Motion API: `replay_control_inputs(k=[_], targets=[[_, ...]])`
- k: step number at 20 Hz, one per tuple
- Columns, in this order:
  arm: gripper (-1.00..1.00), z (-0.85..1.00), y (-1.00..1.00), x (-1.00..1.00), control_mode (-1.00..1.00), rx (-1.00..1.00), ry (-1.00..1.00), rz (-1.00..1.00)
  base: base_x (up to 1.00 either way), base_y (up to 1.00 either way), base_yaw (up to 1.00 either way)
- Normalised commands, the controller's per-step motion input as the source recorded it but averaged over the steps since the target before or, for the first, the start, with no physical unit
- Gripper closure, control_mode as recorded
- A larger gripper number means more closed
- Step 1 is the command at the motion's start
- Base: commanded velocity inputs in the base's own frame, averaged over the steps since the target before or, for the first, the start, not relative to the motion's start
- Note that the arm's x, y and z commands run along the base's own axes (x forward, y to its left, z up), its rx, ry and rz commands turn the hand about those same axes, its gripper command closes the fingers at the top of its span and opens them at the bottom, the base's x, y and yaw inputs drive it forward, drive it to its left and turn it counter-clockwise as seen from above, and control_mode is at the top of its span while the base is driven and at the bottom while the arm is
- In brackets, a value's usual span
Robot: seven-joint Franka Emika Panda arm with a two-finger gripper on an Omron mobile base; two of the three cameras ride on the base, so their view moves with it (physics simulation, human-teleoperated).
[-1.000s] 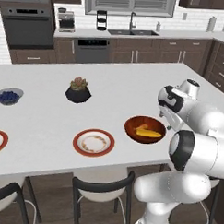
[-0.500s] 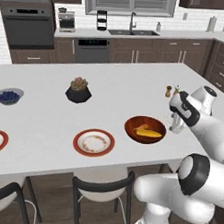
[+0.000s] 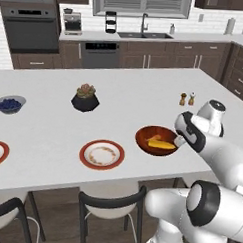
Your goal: Pick the chicken drumstick and corn from their plates and place them in the bowl. Then put the bowl in the fridge.
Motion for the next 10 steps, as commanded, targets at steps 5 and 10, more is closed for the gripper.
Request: replay_control_inputs(k=[5, 10], targets=[[-1.00, 0.00, -0.02, -0.04, -1.00, 0.42, 0.33, -0.62, 0.00, 0.00, 0.00], [-1.00, 0.00, -0.27, -0.03, -1.00, 0.45, 0.03, -0.38, 0.00, 0.00, 0.00]])
